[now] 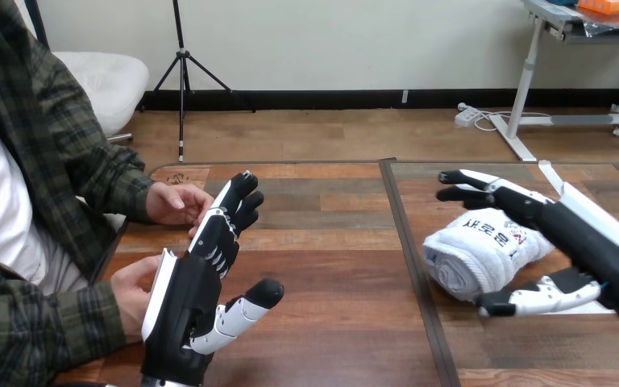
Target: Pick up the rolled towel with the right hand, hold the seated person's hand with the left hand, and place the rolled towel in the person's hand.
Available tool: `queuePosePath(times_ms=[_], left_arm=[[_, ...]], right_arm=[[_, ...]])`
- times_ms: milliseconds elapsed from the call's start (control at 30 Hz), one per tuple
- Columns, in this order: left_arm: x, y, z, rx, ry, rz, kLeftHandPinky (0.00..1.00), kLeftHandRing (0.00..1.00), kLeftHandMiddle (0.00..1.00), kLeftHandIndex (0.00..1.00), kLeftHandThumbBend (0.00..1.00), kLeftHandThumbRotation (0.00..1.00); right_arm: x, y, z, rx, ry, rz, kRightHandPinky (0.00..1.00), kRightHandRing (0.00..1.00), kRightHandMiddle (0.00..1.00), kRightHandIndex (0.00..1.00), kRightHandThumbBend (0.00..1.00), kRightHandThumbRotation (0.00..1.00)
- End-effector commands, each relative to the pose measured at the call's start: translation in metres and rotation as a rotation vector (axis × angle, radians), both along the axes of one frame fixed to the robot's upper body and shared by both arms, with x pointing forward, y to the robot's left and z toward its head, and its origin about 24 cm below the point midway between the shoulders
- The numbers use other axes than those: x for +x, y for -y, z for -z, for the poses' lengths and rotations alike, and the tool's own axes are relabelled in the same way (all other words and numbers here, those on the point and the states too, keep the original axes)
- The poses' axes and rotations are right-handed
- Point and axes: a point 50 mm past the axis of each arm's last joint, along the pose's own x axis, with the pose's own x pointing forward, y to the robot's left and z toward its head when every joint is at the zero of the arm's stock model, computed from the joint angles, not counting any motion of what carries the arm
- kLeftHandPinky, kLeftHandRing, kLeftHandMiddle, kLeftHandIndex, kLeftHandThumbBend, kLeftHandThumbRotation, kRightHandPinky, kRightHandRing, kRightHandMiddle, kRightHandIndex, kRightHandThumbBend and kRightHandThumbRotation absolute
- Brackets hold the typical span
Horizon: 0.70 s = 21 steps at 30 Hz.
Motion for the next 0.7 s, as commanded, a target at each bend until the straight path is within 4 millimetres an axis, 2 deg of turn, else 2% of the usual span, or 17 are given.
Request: queuePosePath(times_ms=[0, 667], left_arm=[[0.01, 0.002, -0.014, 0.003, 0.074, 0.016, 0.91, 0.92, 0.94, 0.93, 1.0, 0.67], [0.006, 0.006, -0.014, -0.029, 0.075, 0.019, 0.92, 0.93, 0.94, 0.92, 1.0, 0.65]], right_arm=[[0.016, 0.005, -0.041, -0.088, 0.12, -0.035, 0.88, 0.89, 0.87, 0.92, 1.0, 0.5], [0.03, 0.017, -0.069, -0.339, 0.07, -0.051, 0.86, 0.9, 0.88, 0.92, 1.0, 0.47]])
